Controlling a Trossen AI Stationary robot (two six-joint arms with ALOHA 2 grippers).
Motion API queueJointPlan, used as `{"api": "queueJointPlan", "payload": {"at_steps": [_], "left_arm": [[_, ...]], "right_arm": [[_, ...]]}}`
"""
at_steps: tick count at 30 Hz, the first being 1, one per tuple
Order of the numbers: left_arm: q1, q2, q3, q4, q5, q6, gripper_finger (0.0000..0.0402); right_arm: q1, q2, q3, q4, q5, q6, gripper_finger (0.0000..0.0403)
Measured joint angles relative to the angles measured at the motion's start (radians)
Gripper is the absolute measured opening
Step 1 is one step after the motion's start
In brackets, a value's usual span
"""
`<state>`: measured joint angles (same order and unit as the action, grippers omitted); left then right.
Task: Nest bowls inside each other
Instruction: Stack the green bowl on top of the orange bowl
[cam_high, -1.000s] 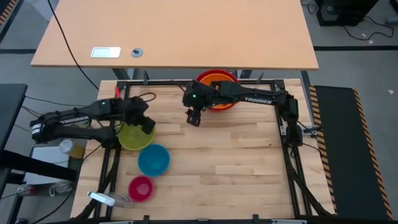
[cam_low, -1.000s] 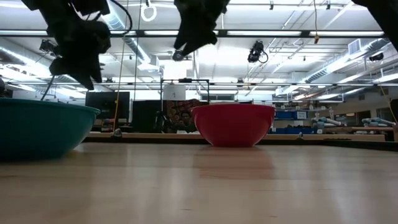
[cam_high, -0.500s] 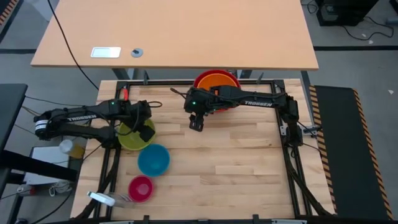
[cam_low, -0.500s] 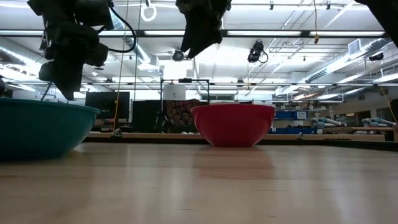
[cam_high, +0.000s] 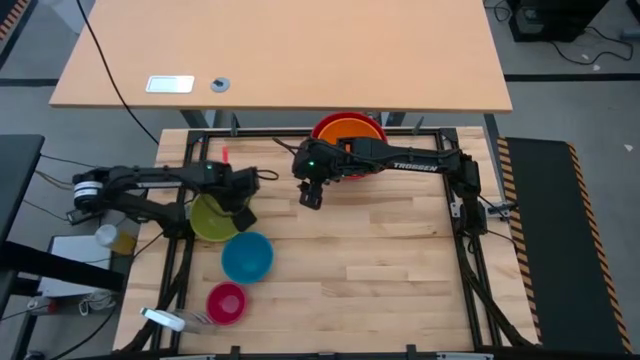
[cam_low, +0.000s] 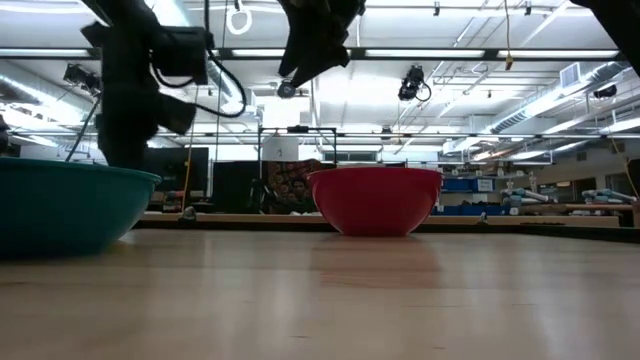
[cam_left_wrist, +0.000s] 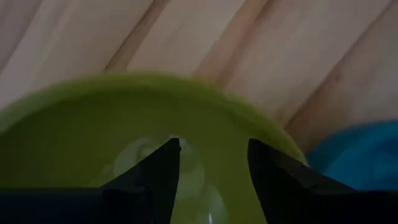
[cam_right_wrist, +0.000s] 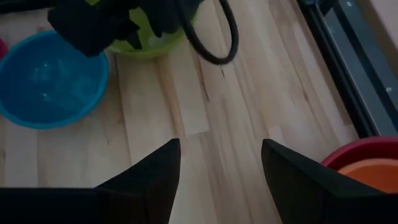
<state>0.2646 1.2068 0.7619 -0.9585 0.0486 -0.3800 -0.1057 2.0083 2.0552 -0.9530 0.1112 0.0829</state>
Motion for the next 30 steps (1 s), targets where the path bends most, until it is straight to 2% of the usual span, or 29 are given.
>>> {"api": "queueJointPlan", "payload": {"at_steps": [10, 15, 21, 24, 27, 30], "left_arm": [[0.000, 0.076, 0.000, 0.349, 0.000, 0.003, 0.0192], [0.000, 0.066, 0.000, 0.501, 0.003, -0.034, 0.0192], [0.000, -0.044, 0.000, 0.475, 0.016, -0.098, 0.0192], [-0.002, -0.142, 0.000, 0.404, -0.005, -0.120, 0.0192], [-0.031, -0.263, 0.000, 0.316, -0.112, -0.130, 0.0192], [-0.058, -0.384, 0.000, 0.258, -0.219, -0.134, 0.0192]], "right_arm": [[0.013, 0.000, 0.000, -0.202, 0.027, 0.080, 0.0230], [0.003, 0.000, 0.000, -0.213, 0.029, 0.137, 0.0230], [-0.036, 0.000, -0.020, -0.155, 0.051, 0.172, 0.0228], [-0.049, 0.002, -0.068, -0.066, -0.008, 0.181, 0.0223], [-0.054, 0.002, -0.141, 0.081, -0.077, 0.199, 0.0216], [-0.055, 0.003, -0.220, 0.230, -0.093, 0.233, 0.0210]]}}
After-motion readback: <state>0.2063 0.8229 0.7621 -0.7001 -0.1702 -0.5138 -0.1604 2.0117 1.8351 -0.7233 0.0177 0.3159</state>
